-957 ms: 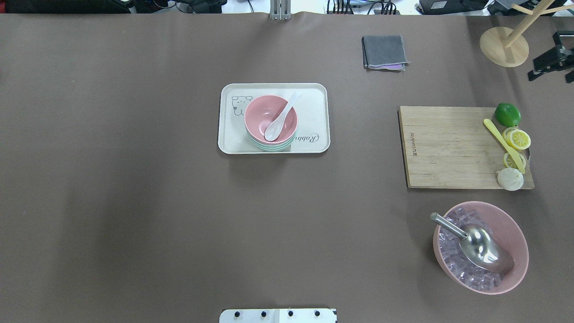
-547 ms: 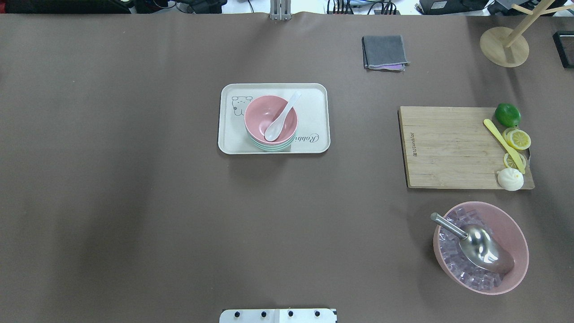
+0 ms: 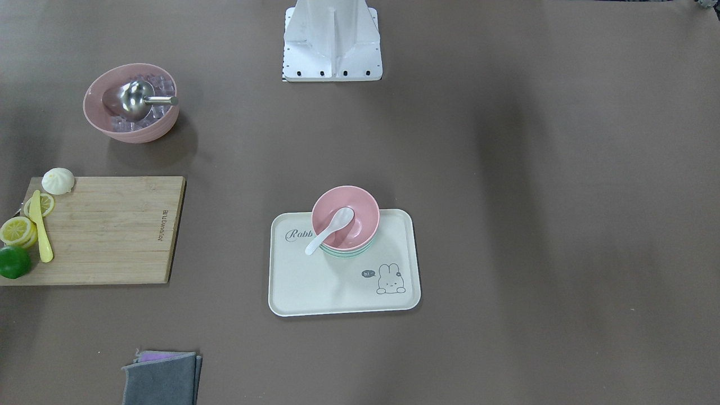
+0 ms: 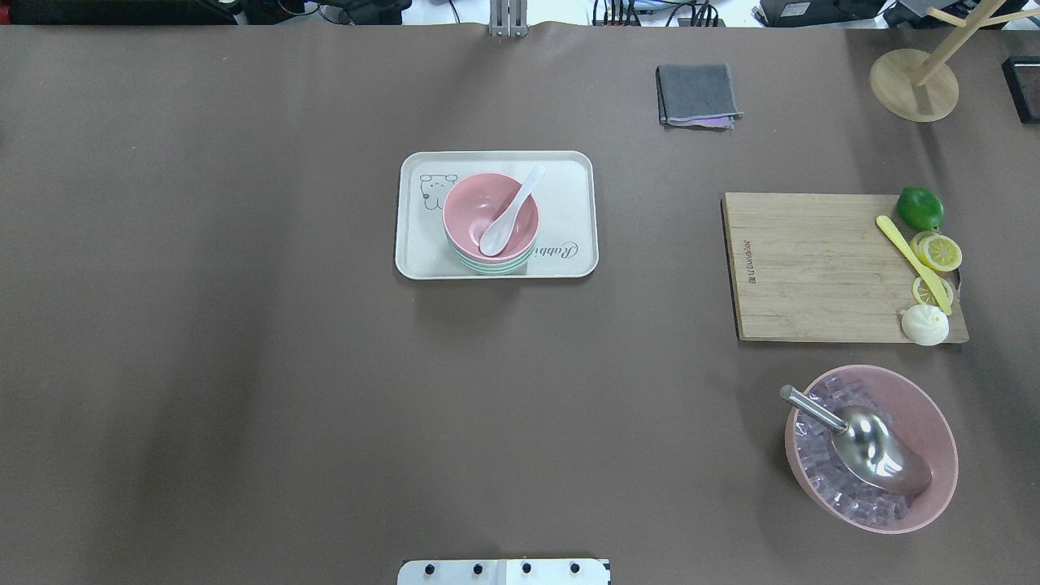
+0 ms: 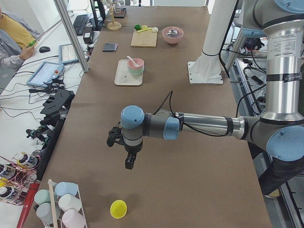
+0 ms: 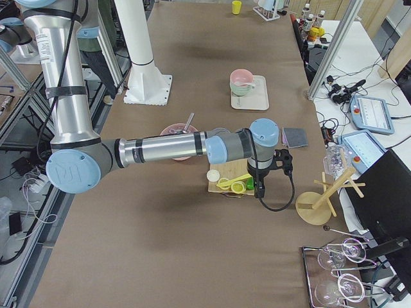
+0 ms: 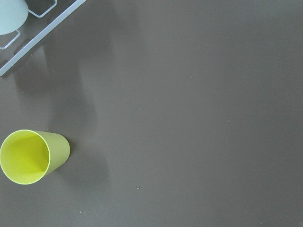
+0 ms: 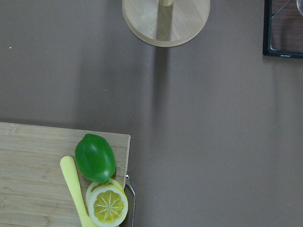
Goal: Stack pink bowl on green and place spoon
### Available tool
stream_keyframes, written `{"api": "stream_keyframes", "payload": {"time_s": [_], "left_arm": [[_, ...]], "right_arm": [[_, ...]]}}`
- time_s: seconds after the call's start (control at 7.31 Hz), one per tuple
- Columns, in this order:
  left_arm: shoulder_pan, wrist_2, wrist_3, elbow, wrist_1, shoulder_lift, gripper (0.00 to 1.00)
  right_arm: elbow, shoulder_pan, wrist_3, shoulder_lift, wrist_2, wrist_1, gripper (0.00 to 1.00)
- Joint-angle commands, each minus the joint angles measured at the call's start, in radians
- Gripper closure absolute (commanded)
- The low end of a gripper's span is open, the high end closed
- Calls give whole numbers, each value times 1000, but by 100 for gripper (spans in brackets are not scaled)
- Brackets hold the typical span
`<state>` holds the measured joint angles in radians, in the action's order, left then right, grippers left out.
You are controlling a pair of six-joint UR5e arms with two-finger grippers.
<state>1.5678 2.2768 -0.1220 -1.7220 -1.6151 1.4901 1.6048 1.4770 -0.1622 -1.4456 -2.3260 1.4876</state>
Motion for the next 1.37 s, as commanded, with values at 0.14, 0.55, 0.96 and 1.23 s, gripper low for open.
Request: {"api": "stream_keyframes", "payload": {"time_s": [0.14, 0.55, 0.96, 1.23], "left_arm": [[0, 4, 5, -2, -19, 2, 2], [0, 1, 7, -4, -25, 5, 2], [-2, 3, 5, -16, -25, 7, 2], [-3, 9, 4, -16, -25, 5, 2]], "right_arm": [[1, 0, 0, -6, -3, -4, 0], [3, 0, -2, -6, -19, -3, 0], [0, 0, -2, -4, -16, -3, 0], [1, 0, -2, -4, -18, -1, 0]]}}
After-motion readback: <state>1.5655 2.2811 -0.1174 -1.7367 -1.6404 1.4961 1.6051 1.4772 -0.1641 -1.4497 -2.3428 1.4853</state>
